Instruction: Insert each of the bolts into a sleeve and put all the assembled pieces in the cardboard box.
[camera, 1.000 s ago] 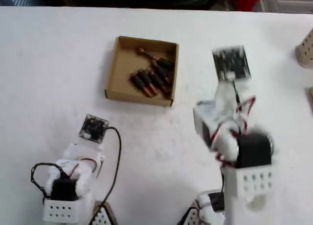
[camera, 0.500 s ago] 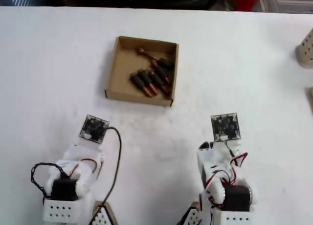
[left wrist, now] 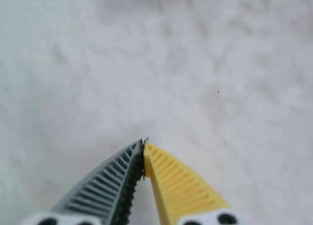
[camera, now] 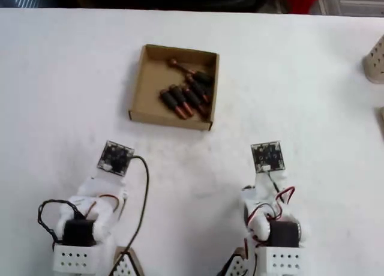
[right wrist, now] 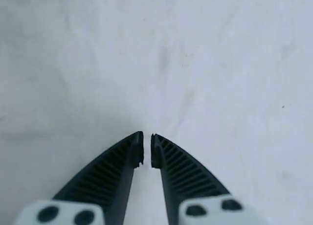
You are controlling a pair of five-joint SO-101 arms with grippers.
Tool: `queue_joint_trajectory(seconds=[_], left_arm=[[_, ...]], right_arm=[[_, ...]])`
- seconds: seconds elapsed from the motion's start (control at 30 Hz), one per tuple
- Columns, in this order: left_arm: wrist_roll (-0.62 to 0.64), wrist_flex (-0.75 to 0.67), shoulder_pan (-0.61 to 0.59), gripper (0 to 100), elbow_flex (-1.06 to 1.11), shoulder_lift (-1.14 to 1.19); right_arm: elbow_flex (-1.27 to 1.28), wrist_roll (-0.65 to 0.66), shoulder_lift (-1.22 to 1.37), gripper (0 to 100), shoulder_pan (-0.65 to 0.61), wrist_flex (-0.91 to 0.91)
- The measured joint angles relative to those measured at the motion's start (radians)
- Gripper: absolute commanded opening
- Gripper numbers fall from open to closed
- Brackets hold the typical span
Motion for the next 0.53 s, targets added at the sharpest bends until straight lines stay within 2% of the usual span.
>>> queue_joint_trajectory(seconds=[0.13, 0.53], left_arm=[[0.0, 0.0, 0.0, 2, 0.0, 0.0], [0.0, 0.0, 0.0, 2, 0.0, 0.0]], right_arm=[[0.069, 0.0, 0.008, 1.8, 0.003, -0.064], [0.072, 0.0, 0.015, 1.8, 0.003, -0.068]])
